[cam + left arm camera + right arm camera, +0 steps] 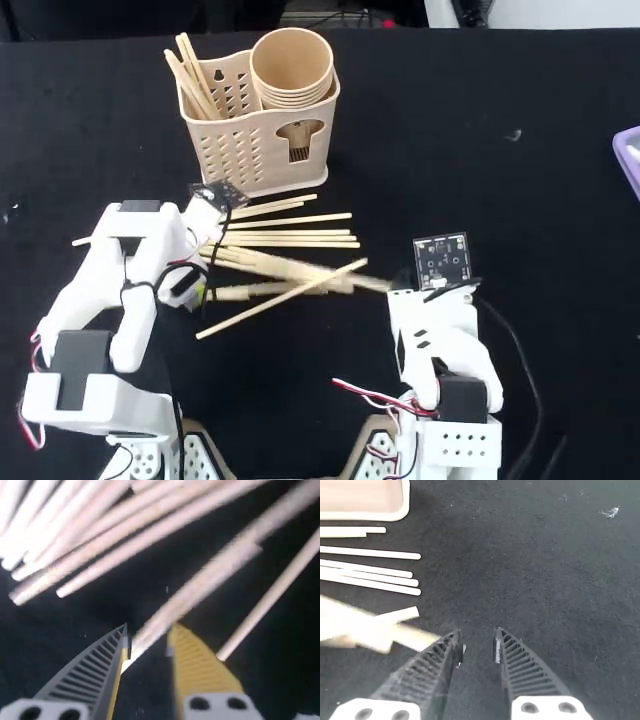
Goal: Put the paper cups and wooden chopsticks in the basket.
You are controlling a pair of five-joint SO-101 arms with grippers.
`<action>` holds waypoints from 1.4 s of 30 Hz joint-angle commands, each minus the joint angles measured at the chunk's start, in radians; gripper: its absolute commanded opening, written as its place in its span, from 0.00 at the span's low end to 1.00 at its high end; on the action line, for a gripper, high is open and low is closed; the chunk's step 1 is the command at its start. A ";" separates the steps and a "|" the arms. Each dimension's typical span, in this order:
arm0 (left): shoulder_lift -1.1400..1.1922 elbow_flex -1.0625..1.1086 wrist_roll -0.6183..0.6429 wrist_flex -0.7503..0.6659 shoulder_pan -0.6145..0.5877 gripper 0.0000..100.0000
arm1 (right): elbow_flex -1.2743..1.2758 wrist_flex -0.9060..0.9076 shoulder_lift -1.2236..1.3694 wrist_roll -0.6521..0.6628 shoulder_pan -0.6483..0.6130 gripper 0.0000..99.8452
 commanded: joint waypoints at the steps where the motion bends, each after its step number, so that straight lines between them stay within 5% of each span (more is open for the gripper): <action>1: -0.069 -0.022 -0.008 0.075 -0.004 0.03 | -0.007 -0.021 -0.067 0.011 -0.012 0.11; 11: -0.230 -0.013 -0.107 0.273 -0.004 0.03 | -0.007 -0.021 -0.067 0.011 -0.012 0.11; 15: -0.230 -0.001 -0.107 0.218 -0.005 0.05 | -0.008 -0.021 -0.067 0.011 -0.012 0.11; 21: -0.143 0.061 -0.104 0.043 -0.013 0.25 | -0.008 -0.021 -0.067 0.011 -0.012 0.11; 26: -0.044 0.033 -0.107 -0.071 -0.038 0.18 | -0.008 -0.021 -0.067 0.011 -0.012 0.11; 42: 0.110 -0.044 -0.107 -0.061 -0.076 0.15 | -0.008 -0.021 -0.067 0.011 -0.012 0.11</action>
